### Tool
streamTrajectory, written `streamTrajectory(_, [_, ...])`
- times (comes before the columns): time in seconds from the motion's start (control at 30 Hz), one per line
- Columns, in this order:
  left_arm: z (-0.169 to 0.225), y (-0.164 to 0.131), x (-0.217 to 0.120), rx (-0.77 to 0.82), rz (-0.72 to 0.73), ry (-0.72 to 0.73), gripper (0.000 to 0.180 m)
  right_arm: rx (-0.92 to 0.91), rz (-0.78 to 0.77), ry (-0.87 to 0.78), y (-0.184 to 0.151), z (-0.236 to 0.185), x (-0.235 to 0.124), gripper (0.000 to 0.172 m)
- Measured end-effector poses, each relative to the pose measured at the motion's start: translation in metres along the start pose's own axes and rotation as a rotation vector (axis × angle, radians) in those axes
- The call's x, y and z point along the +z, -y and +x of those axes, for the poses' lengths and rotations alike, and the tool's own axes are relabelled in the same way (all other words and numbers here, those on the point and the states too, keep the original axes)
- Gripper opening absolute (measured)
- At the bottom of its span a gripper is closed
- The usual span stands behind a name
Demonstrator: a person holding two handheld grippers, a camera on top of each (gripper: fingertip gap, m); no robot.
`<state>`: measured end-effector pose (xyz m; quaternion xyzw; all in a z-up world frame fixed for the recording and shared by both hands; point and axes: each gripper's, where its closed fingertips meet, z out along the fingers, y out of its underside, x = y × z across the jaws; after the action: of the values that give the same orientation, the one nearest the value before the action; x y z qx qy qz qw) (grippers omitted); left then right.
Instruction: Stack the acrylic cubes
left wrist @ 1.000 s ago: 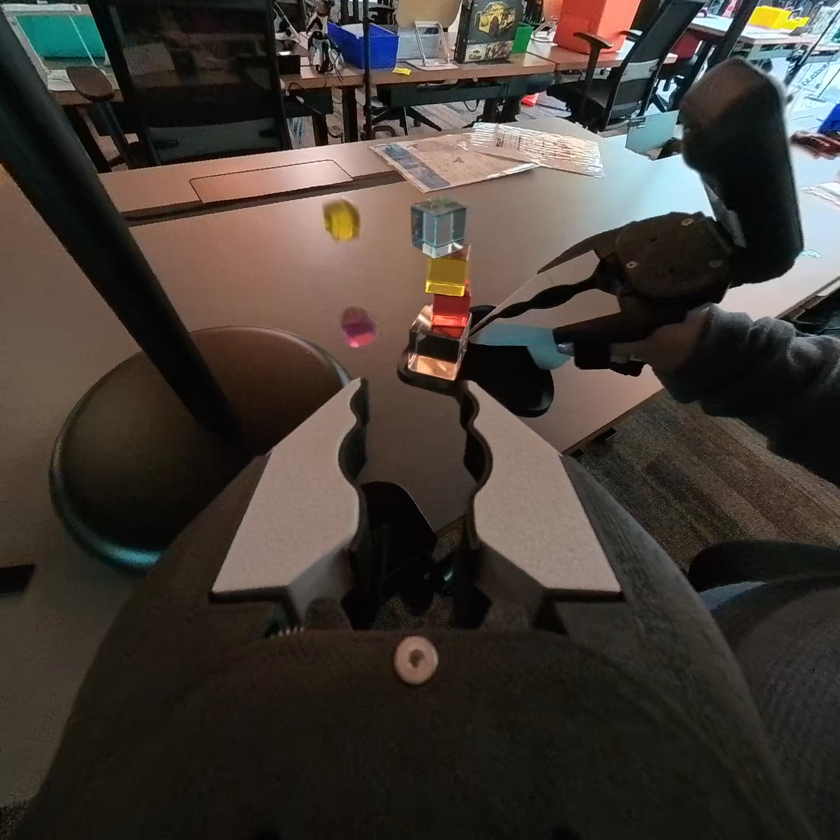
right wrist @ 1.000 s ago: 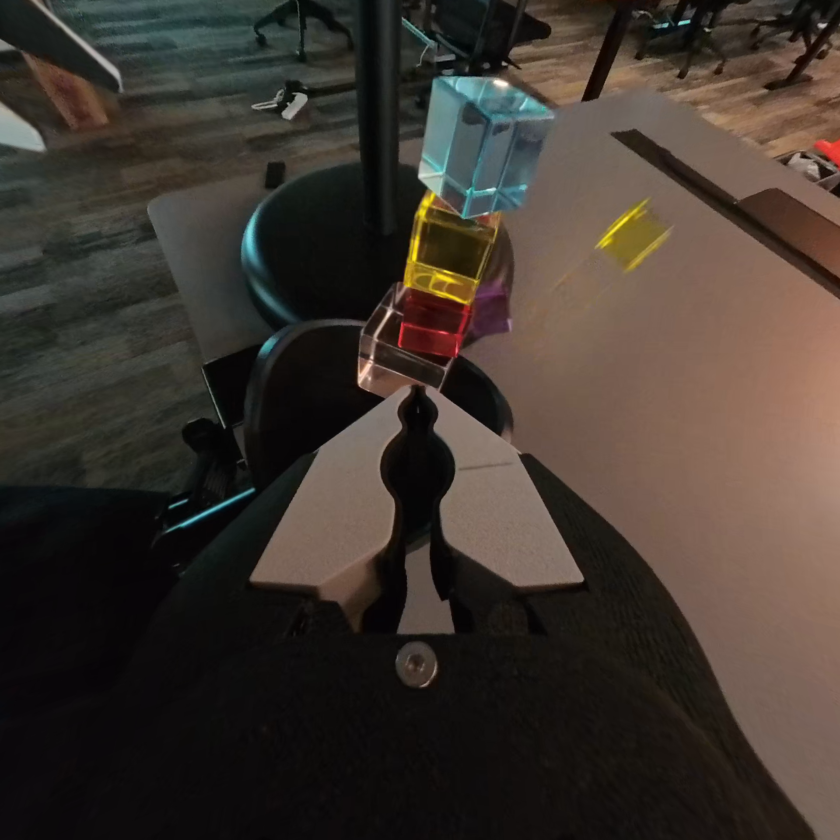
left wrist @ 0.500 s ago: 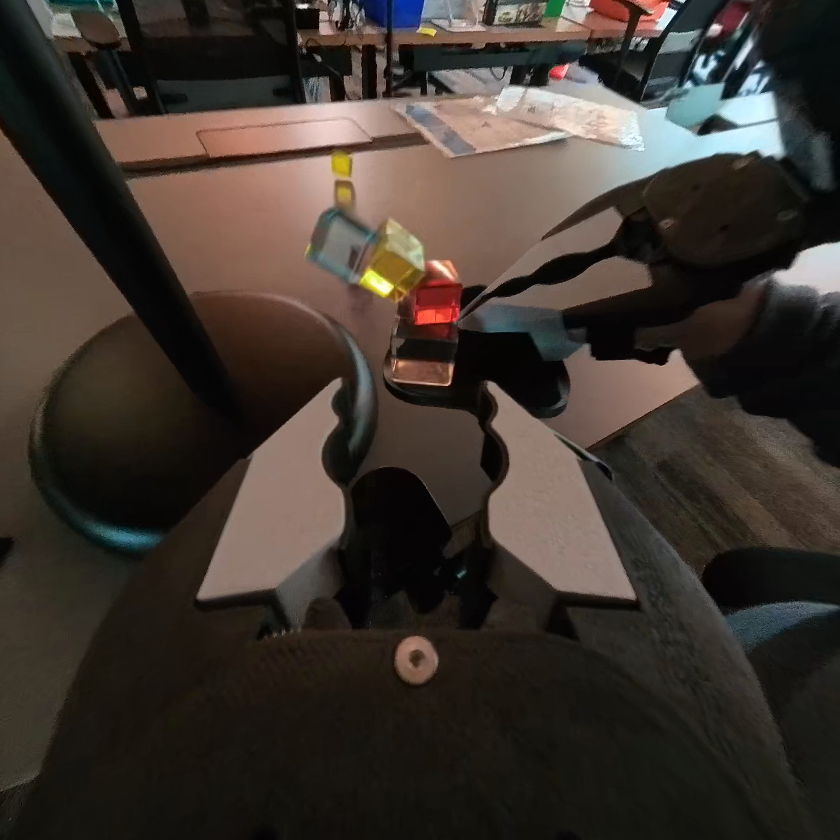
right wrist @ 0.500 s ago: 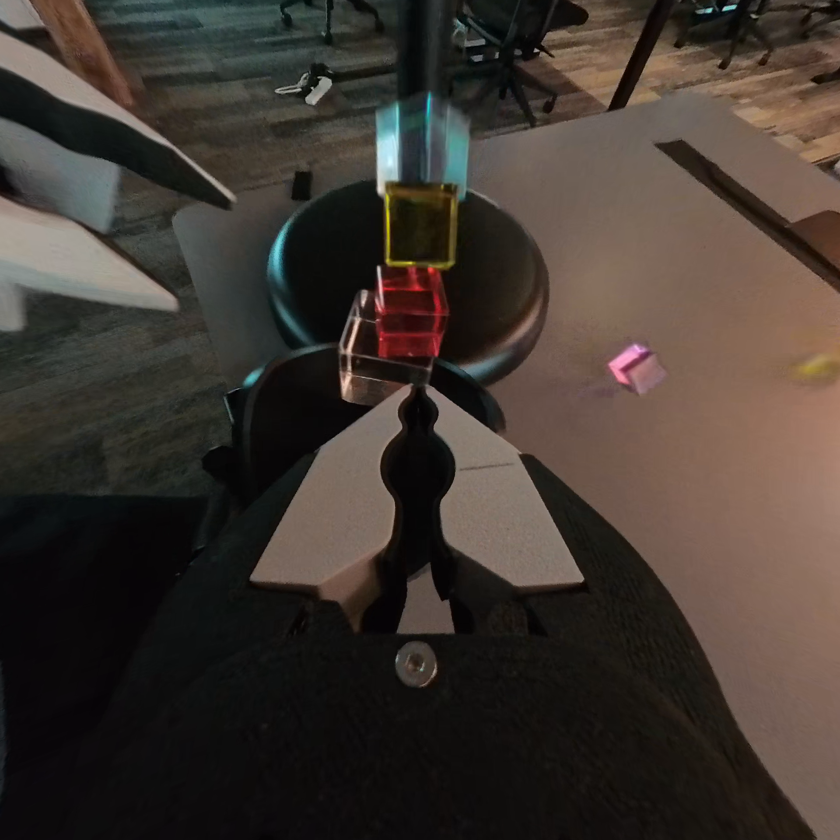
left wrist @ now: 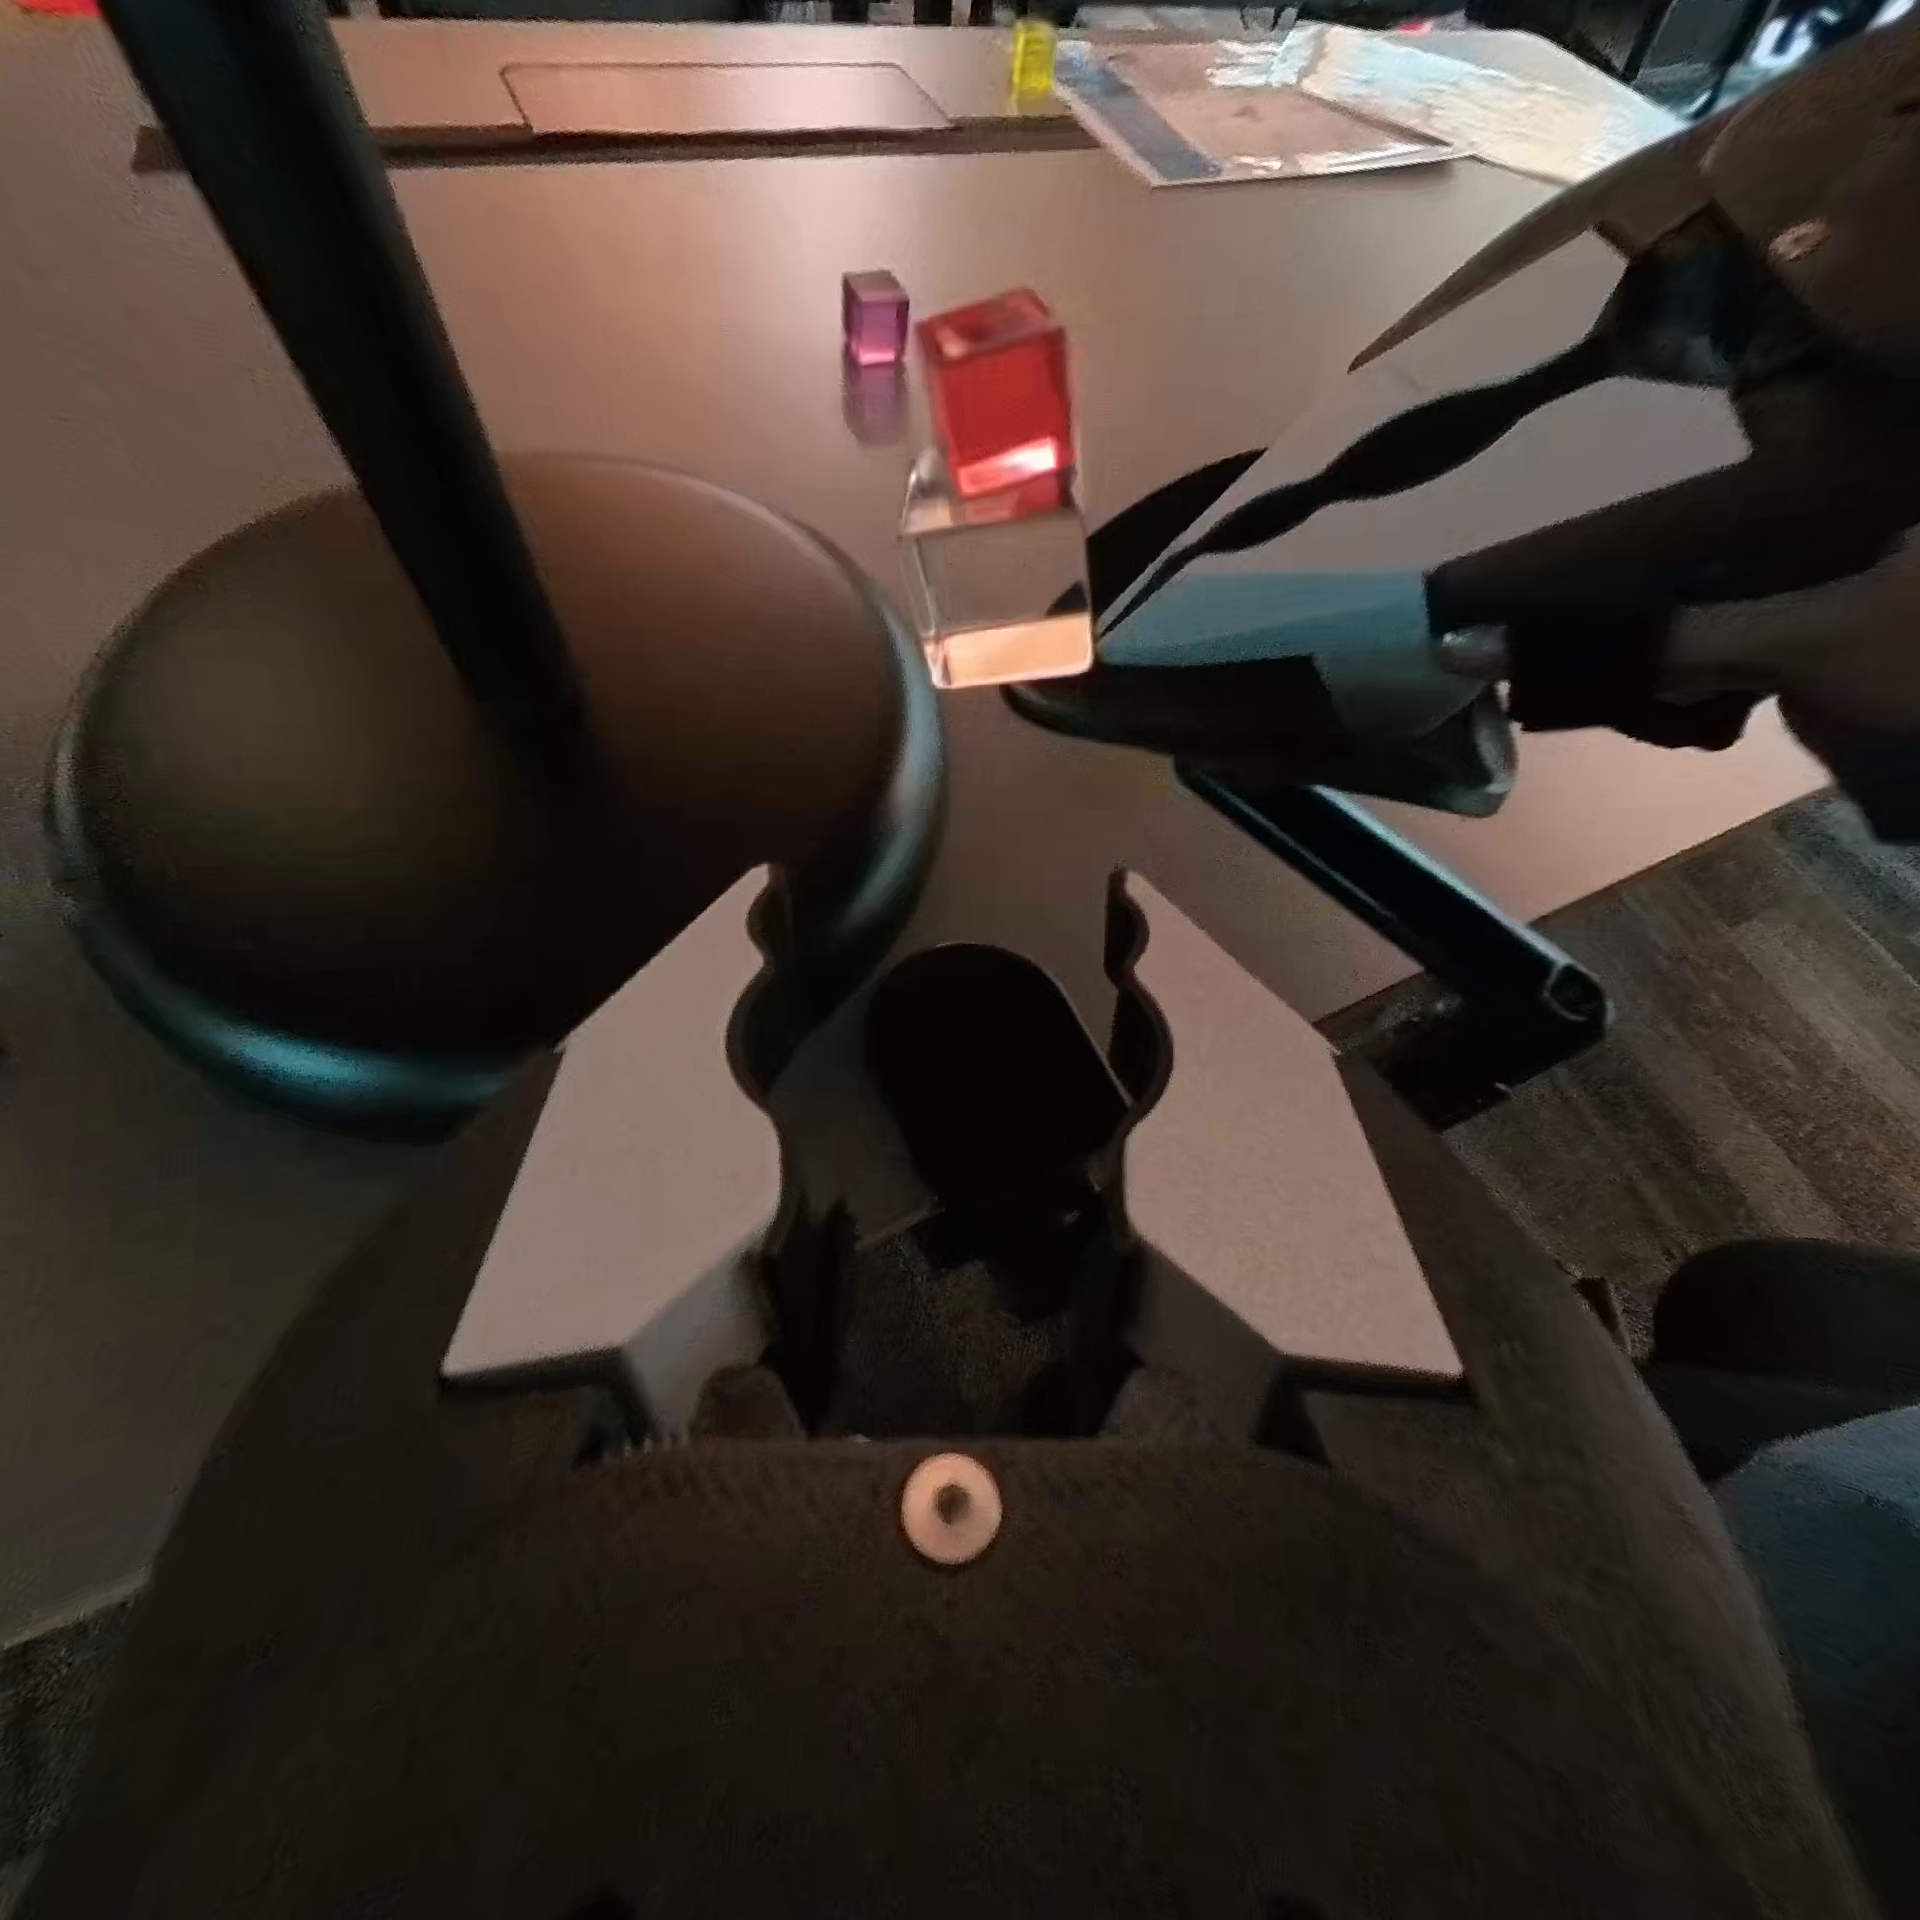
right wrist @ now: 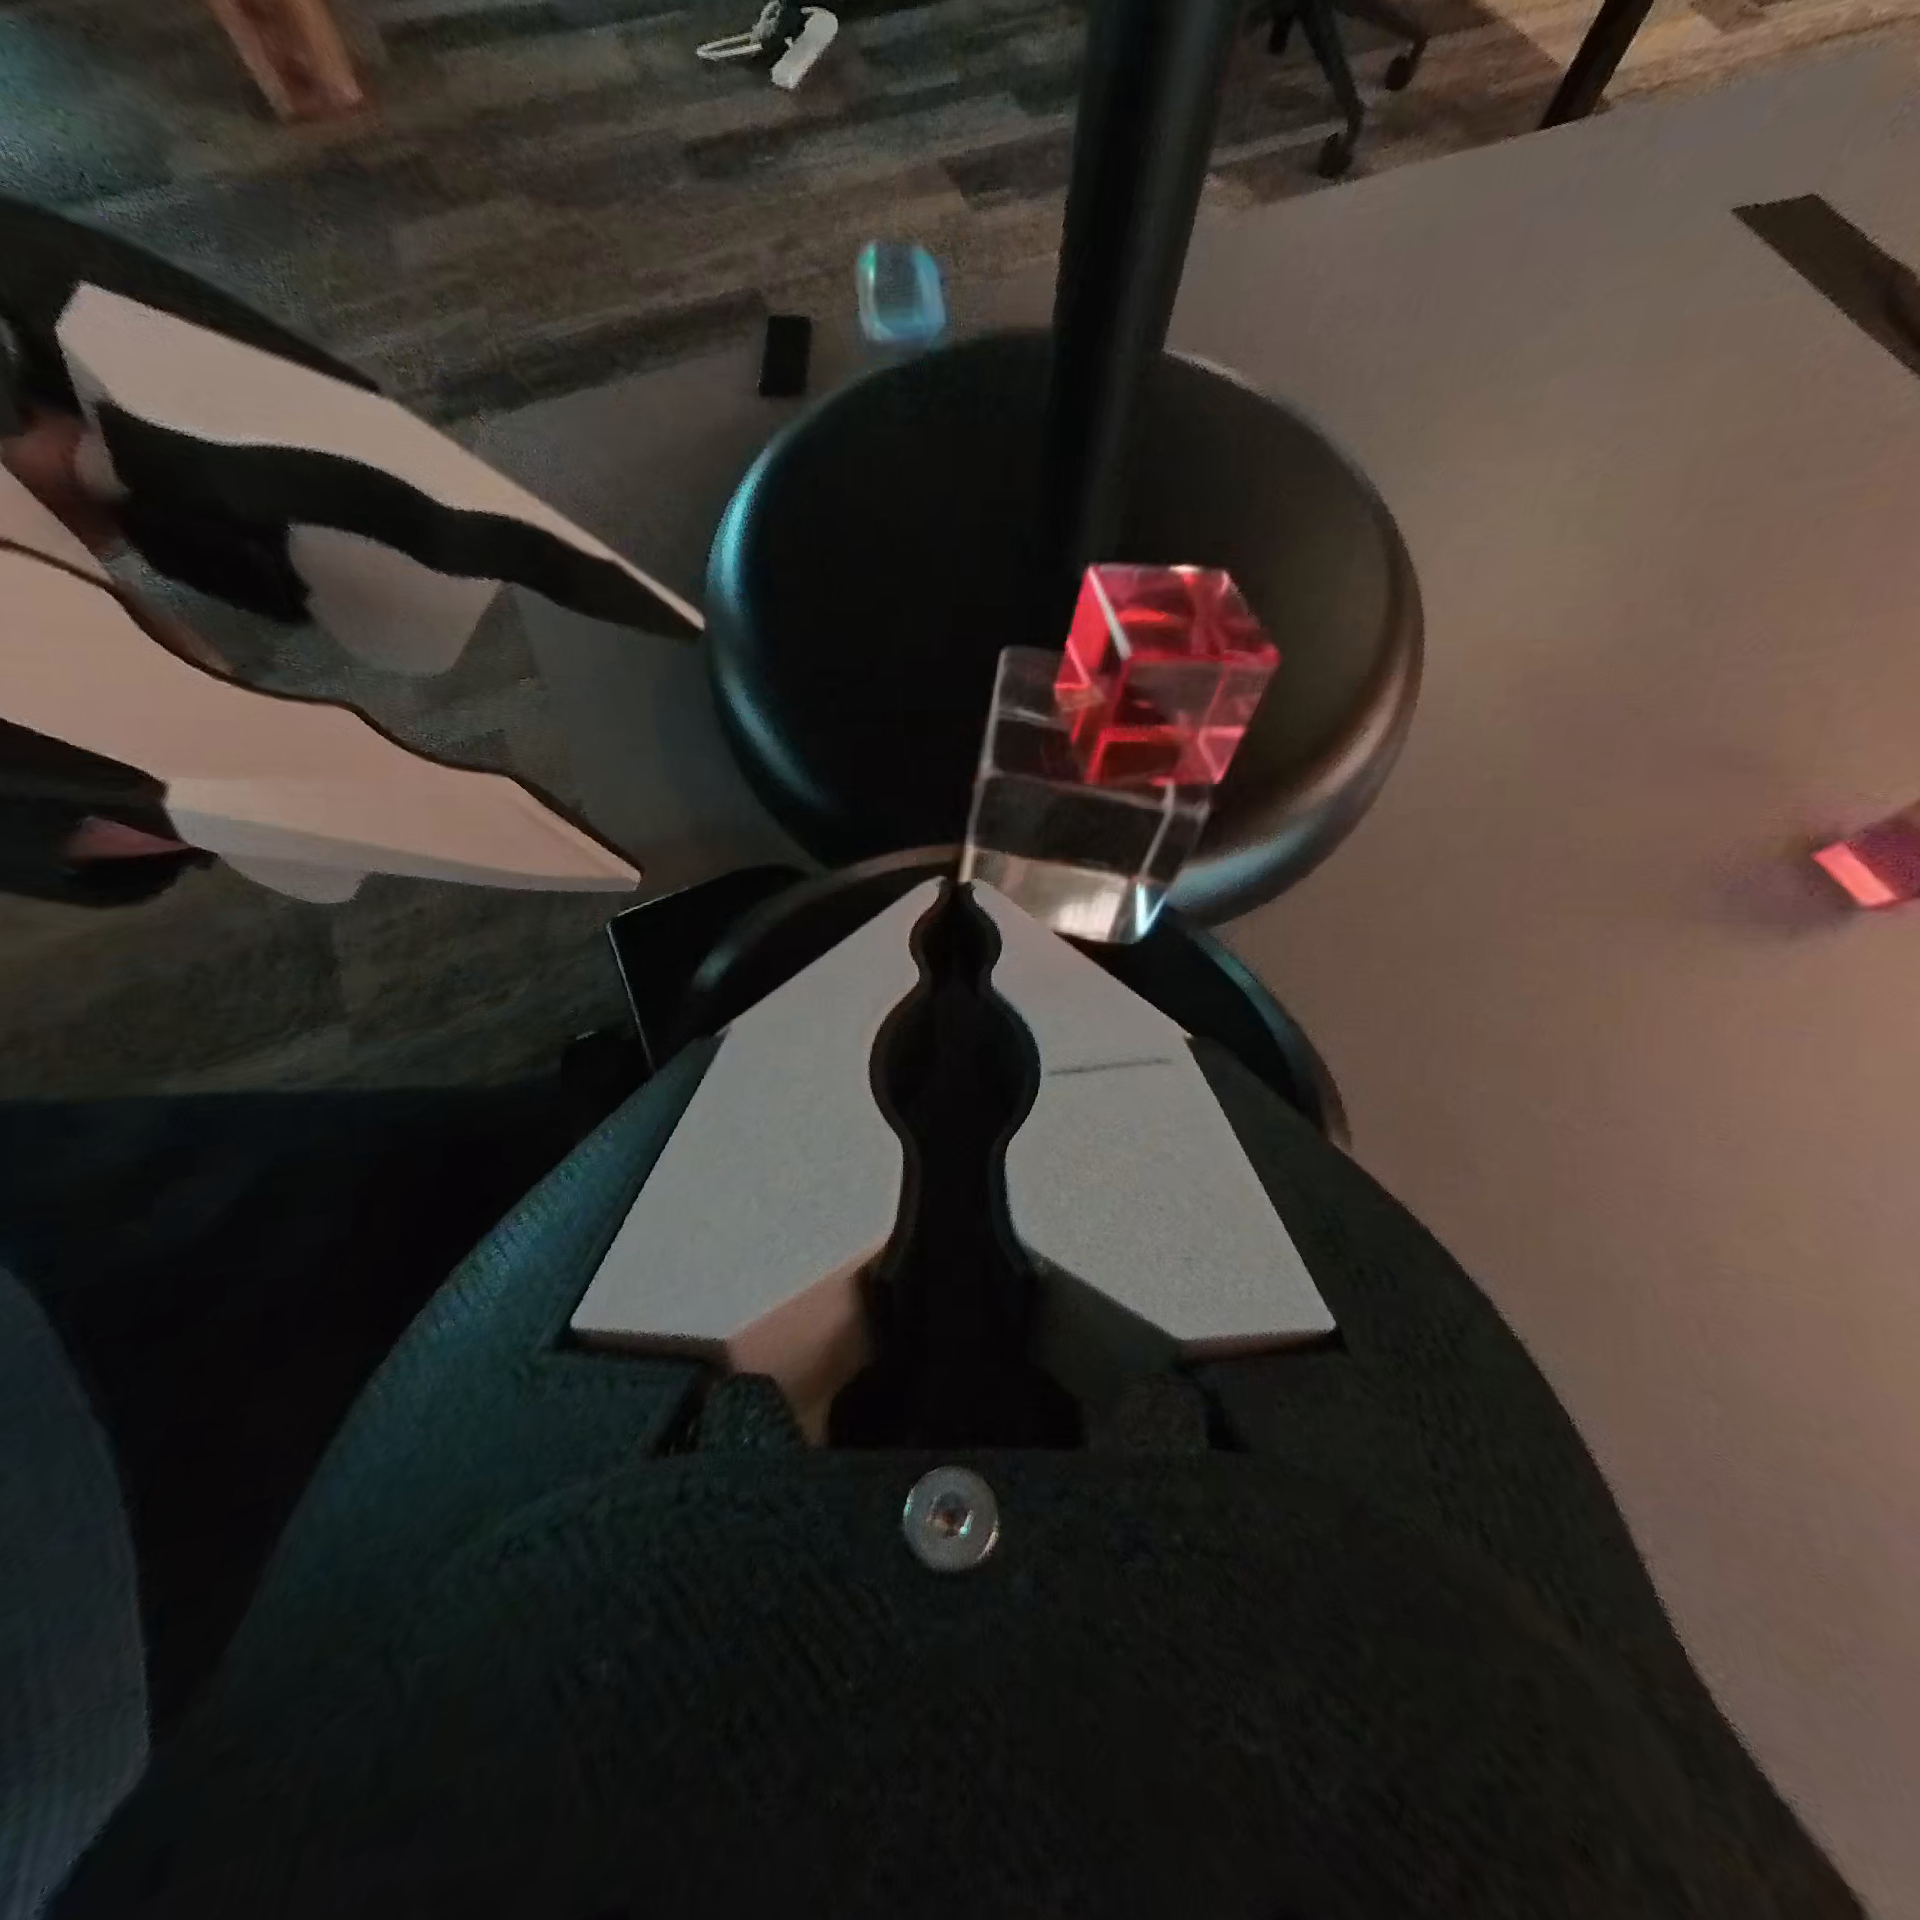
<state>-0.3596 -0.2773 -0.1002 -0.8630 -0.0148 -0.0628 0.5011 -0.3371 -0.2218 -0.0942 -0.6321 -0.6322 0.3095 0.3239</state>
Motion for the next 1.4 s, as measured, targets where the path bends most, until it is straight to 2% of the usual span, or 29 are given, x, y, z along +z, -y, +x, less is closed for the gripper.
streamTrajectory(0.17, [-0.01,-0.016,-0.002,-0.035,-0.003,0.014,0.06,0.008,0.005,-0.007,0.003,0.001,0.006,0.0])
streamTrajectory(0.3, [-0.018,-0.022,-0.006,-0.038,0.016,0.034,0.06,-0.008,0.058,-0.034,0.008,0.003,-0.004,0.0])
streamTrajectory(0.57, [-0.023,-0.023,-0.014,-0.042,0.082,0.029,0.061,0.011,0.331,-0.229,0.015,0.031,-0.058,0.0])
streamTrajectory(0.77, [-0.008,-0.013,0.004,0.061,0.079,-0.055,0.063,0.096,0.436,-0.332,-0.002,0.054,-0.094,0.002])
streamTrajectory(0.87, [0.0,-0.013,0.015,0.125,0.051,-0.1,0.064,0.159,0.427,-0.36,-0.02,0.065,-0.104,0.007])
streamTrajectory(0.97, [0.005,-0.009,0.02,0.124,0.06,-0.115,0.064,0.227,0.401,-0.39,-0.042,0.077,-0.113,0.014])
streamTrajectory(1.13, [0.01,-0.009,0.021,0.073,0.076,-0.14,0.063,0.332,0.202,-0.245,-0.097,0.077,-0.091,0.048])
streamTrajectory(1.23, [0.01,-0.011,0.018,0.085,0.066,-0.143,0.063,0.305,0.118,-0.166,-0.115,0.066,-0.073,0.059])
streamTrajectory(1.4, [0.005,-0.004,0.005,0.077,0.089,-0.122,0.063,0.195,0.056,-0.282,-0.122,0.077,-0.064,0.062])
